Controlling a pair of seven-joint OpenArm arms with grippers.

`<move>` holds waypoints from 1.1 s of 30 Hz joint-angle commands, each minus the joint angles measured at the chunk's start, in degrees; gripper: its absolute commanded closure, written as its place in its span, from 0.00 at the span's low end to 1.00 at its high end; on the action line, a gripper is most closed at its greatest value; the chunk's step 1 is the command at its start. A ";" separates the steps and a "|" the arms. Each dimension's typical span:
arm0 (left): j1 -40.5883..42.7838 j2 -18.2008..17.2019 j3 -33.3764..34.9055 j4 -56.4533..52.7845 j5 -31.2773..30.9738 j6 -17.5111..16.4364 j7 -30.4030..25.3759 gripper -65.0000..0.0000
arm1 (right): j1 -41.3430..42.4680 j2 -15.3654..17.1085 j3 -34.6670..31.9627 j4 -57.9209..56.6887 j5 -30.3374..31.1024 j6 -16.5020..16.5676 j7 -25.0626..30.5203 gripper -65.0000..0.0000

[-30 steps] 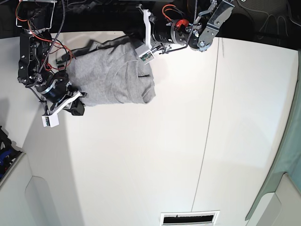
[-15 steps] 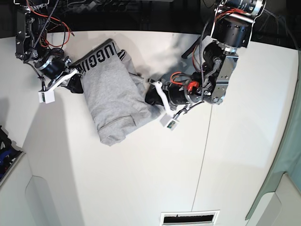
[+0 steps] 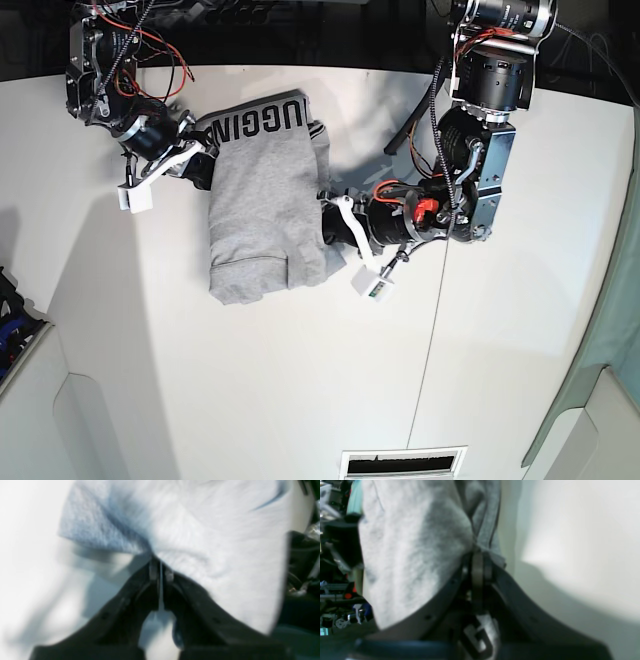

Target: Layout the t-shirt on the table in an organized manner, then fold the t-shirt properly

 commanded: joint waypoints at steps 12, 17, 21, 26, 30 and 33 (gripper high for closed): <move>0.92 -2.75 0.74 15.78 -17.20 -2.29 4.85 0.96 | -4.68 3.32 10.60 14.97 0.66 0.96 -0.04 1.00; 0.94 0.63 13.90 13.75 -7.78 -2.29 -1.25 0.96 | -4.63 5.88 14.73 14.95 0.85 0.79 0.00 1.00; 0.92 2.34 17.22 6.21 0.66 -2.29 -10.27 0.96 | -4.68 7.28 17.64 14.93 0.85 0.76 -0.20 1.00; 0.31 2.69 17.09 -5.01 6.84 -2.29 -15.43 0.96 | -4.66 9.25 18.75 14.93 0.90 0.76 -0.22 1.00; 0.35 2.69 17.07 -8.68 7.17 -2.29 -15.45 0.96 | -4.66 8.85 18.73 14.93 0.92 0.74 -0.24 1.00; 0.13 2.69 17.07 -8.15 6.19 -2.29 -15.19 0.96 | -4.63 8.79 18.75 14.93 1.99 0.76 -0.22 1.00</move>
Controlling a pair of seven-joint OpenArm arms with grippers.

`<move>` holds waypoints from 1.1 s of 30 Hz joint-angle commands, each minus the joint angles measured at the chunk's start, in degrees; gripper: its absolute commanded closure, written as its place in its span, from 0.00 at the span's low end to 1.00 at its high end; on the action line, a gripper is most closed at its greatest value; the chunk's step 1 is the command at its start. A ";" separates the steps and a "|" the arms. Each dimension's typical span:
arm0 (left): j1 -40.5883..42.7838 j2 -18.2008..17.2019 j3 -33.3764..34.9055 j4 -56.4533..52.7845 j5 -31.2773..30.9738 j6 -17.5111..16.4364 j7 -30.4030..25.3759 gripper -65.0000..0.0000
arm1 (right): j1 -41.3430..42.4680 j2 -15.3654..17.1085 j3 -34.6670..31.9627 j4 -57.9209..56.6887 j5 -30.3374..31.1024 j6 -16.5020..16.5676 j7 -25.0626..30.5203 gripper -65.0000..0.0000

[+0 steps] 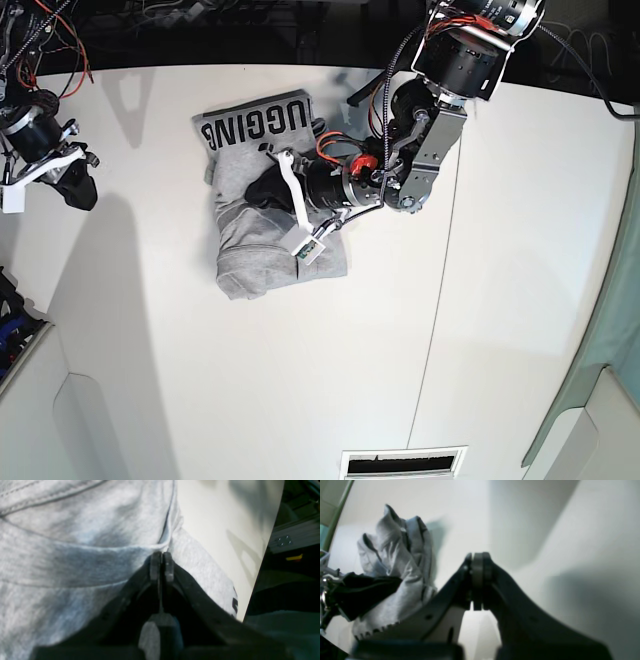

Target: Layout the t-shirt on the table in an organized manner, then fold the t-shirt properly

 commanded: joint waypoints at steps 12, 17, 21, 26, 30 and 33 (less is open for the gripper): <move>4.04 -5.18 -0.81 27.34 -14.34 -0.06 18.78 0.96 | -4.55 1.40 6.47 3.37 8.13 0.48 -4.74 1.00; 13.31 -11.26 -4.55 36.79 -16.26 -0.06 19.37 0.96 | -10.84 4.35 7.37 4.33 10.54 0.50 -4.87 1.00; 23.61 -15.67 -8.37 41.05 -16.33 -0.06 19.34 0.96 | -15.76 5.07 7.34 4.35 14.12 0.70 -7.56 1.00; 36.76 -19.37 -13.79 43.06 -16.28 -0.06 18.95 0.96 | -22.75 4.94 5.70 4.35 17.29 0.72 -9.86 1.00; 43.93 -21.49 -15.28 42.91 -13.77 -0.06 19.37 0.96 | -27.89 4.92 1.95 4.33 15.43 0.98 -9.62 1.00; 47.67 -21.46 -15.15 40.63 -9.16 -0.06 19.12 0.96 | -31.17 4.59 -2.71 4.28 9.84 0.94 -7.54 1.00</move>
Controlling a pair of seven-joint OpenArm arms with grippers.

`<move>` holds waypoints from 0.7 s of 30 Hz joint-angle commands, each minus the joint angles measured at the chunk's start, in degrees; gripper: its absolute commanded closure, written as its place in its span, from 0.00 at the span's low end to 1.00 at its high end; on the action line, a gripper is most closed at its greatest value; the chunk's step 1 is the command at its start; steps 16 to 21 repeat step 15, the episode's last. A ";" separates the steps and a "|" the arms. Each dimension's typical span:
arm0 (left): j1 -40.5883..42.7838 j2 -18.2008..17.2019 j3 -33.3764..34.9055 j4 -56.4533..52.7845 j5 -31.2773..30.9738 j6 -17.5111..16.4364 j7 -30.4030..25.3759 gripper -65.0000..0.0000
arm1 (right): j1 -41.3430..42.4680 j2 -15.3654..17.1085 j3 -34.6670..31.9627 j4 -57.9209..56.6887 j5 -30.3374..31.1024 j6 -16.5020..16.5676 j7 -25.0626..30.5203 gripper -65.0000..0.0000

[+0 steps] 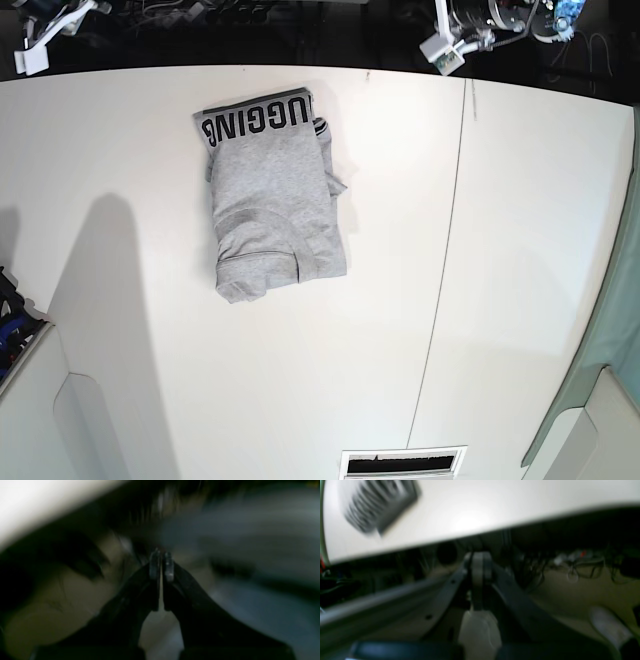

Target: Layout the t-shirt on the table in an organized manner, then fold the t-shirt properly

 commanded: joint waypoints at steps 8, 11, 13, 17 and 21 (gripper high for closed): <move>-4.98 -0.13 1.99 -19.63 1.99 -0.60 -6.14 0.96 | 3.41 0.44 -16.15 -4.70 -21.64 -0.48 7.50 1.00; -10.69 0.87 5.77 -29.11 6.78 1.46 -6.93 0.96 | 7.93 0.42 -20.83 -10.34 -24.22 -0.70 7.54 1.00; -14.08 1.51 8.39 -35.43 8.35 1.73 -8.63 0.96 | 11.15 0.42 -23.69 -14.67 -24.26 -0.72 7.56 1.00; -16.59 1.95 10.45 -40.92 8.35 1.62 -11.85 0.96 | 14.27 0.42 -26.58 -18.67 -24.24 -0.70 7.82 1.00; -16.59 1.95 10.45 -40.92 8.35 1.62 -11.85 0.96 | 14.27 0.42 -26.58 -18.67 -24.24 -0.70 7.82 1.00</move>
